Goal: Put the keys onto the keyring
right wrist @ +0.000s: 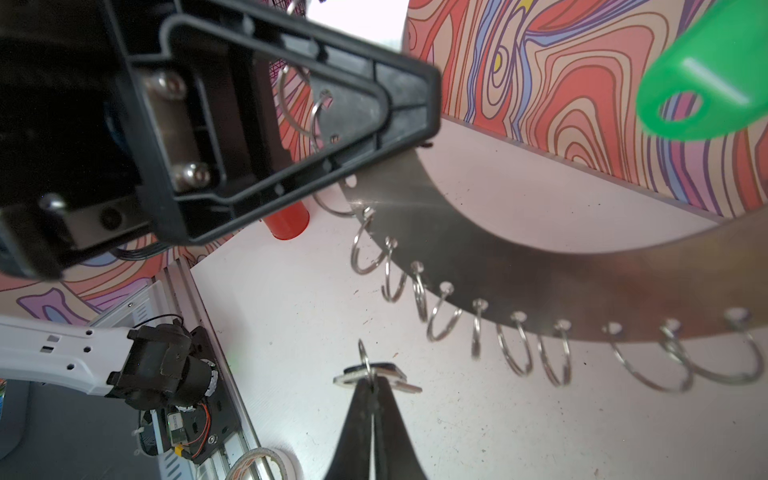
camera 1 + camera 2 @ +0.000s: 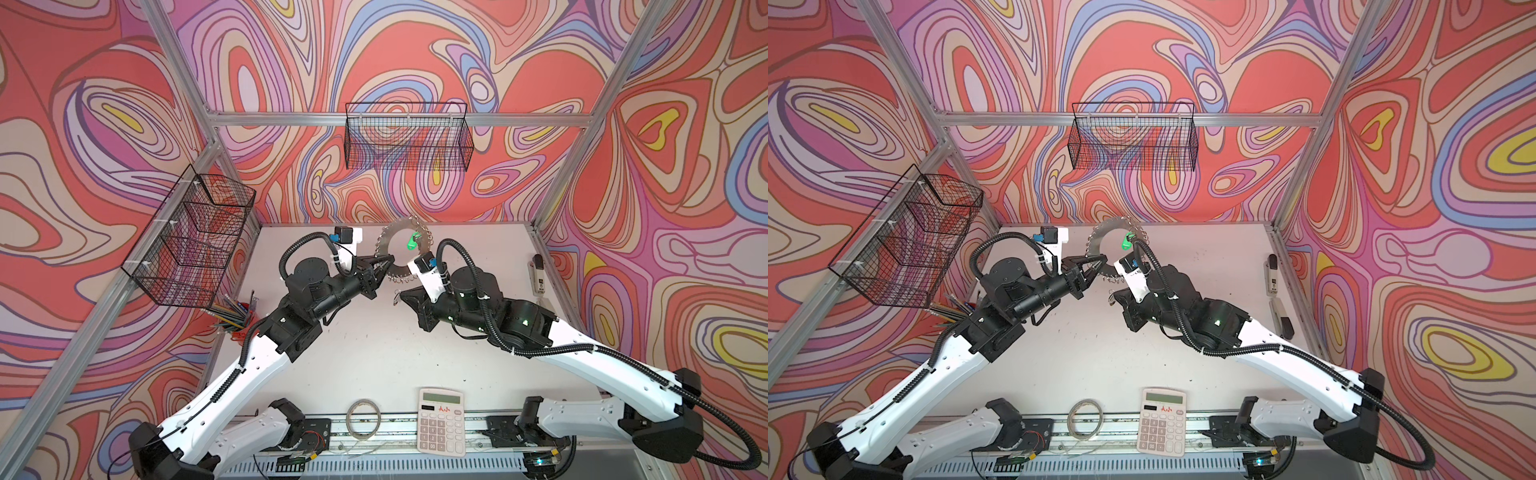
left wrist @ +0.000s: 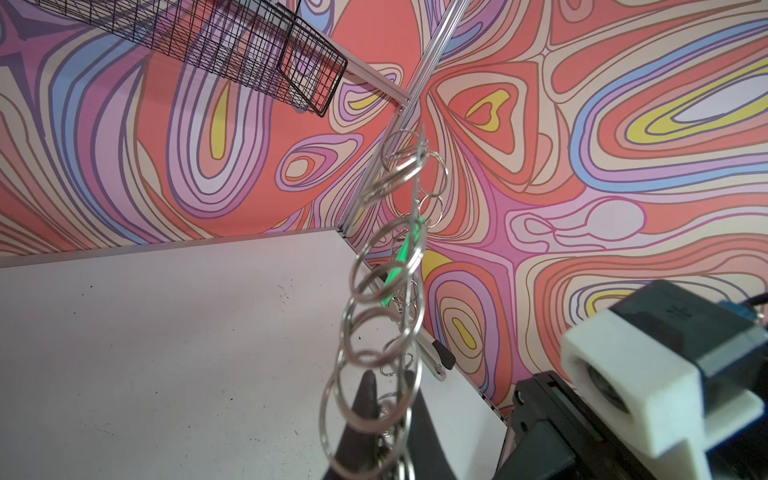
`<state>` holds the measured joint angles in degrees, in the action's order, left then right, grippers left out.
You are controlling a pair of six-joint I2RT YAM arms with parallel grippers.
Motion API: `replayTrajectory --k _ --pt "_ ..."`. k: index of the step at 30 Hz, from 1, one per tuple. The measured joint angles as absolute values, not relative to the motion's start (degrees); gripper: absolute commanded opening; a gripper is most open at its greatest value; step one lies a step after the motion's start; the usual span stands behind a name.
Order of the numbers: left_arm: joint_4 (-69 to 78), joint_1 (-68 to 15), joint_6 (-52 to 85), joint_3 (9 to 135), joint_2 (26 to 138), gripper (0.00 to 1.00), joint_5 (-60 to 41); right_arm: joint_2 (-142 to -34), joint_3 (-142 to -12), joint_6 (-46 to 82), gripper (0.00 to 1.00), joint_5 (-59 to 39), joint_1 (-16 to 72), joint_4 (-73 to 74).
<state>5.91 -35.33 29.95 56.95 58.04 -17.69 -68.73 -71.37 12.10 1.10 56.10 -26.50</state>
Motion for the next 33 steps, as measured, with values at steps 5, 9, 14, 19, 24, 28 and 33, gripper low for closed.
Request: replayTrajectory --k 5,9,14,19,24,28,33 --pt "5.91 -35.33 29.8 56.86 57.67 0.0 -17.69 -69.04 -71.77 12.75 0.0 2.09 56.1 -26.81" --pt "5.89 -35.35 29.54 56.77 57.43 0.0 -17.69 -69.1 -72.79 13.04 0.0 3.25 56.1 -27.0" --pt "5.89 -35.62 29.52 56.6 57.41 0.0 -17.76 -69.08 -72.95 13.21 0.0 3.92 56.1 -27.03" --pt "5.8 -35.64 29.52 56.55 57.39 0.0 -17.76 -69.14 -73.12 13.19 0.0 4.56 56.1 -27.16" --pt "5.8 -35.64 29.45 56.36 57.14 0.0 -17.76 -69.23 -73.87 13.23 0.0 5.45 56.1 -27.81" --pt "5.78 -35.64 29.1 56.12 56.9 0.0 -17.78 -69.28 -74.11 13.41 0.0 5.61 56.1 -27.86" --pt "5.8 -35.64 29.1 56.12 56.86 0.0 -17.91 -70.04 -74.52 13.72 0.0 5.78 56.1 -28.12"
